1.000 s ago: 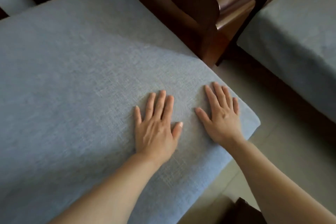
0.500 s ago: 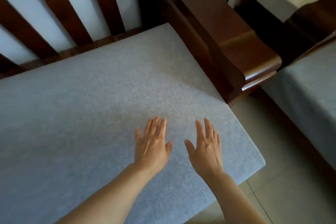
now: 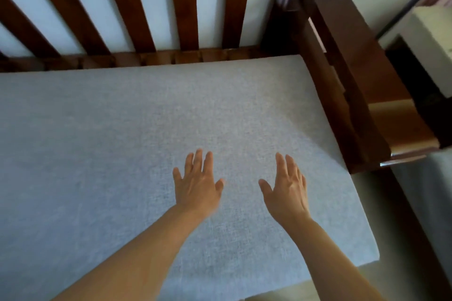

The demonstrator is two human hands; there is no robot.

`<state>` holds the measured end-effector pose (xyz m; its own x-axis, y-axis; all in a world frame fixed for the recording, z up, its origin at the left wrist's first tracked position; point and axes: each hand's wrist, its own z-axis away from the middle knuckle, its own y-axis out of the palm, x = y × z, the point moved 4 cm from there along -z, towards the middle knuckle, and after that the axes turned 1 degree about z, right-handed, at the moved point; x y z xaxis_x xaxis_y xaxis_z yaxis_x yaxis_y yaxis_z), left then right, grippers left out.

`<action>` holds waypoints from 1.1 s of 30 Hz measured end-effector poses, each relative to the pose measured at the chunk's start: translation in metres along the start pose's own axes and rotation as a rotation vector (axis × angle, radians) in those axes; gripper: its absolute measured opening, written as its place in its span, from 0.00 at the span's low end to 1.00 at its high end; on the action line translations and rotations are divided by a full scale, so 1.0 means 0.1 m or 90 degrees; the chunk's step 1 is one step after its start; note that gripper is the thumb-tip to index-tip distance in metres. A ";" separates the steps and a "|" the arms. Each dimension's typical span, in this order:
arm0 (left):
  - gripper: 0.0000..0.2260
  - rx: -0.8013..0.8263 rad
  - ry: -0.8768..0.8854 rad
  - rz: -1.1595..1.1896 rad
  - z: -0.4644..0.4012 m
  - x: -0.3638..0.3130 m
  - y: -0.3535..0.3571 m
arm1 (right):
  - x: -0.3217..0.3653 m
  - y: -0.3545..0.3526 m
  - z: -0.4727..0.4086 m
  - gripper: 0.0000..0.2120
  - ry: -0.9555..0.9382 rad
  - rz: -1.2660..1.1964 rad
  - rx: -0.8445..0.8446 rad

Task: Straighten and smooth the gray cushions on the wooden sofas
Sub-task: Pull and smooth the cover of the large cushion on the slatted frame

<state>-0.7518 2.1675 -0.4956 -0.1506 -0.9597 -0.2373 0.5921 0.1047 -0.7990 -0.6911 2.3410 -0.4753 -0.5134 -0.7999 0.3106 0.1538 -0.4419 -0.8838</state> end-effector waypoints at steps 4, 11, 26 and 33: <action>0.30 -0.025 -0.043 0.029 -0.05 0.11 -0.04 | 0.19 0.07 -0.19 0.34 -0.046 0.008 0.031; 0.30 -0.089 -0.168 0.089 -0.17 -0.11 -0.01 | 0.07 -0.01 -0.69 0.35 -0.170 0.057 0.094; 0.31 -0.126 -0.343 0.201 0.30 -1.11 0.44 | -0.83 -0.46 -0.79 0.37 -0.297 0.170 0.187; 0.31 -0.170 -0.398 0.215 0.64 -1.03 0.56 | -0.72 -0.50 -0.56 0.37 -0.377 0.192 0.174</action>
<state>-0.6527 2.2557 -0.4806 0.5286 -0.8252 -0.1991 0.3031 0.4026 -0.8638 -0.7090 2.4435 -0.4737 0.1179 -0.9549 0.2727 0.4621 -0.1903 -0.8662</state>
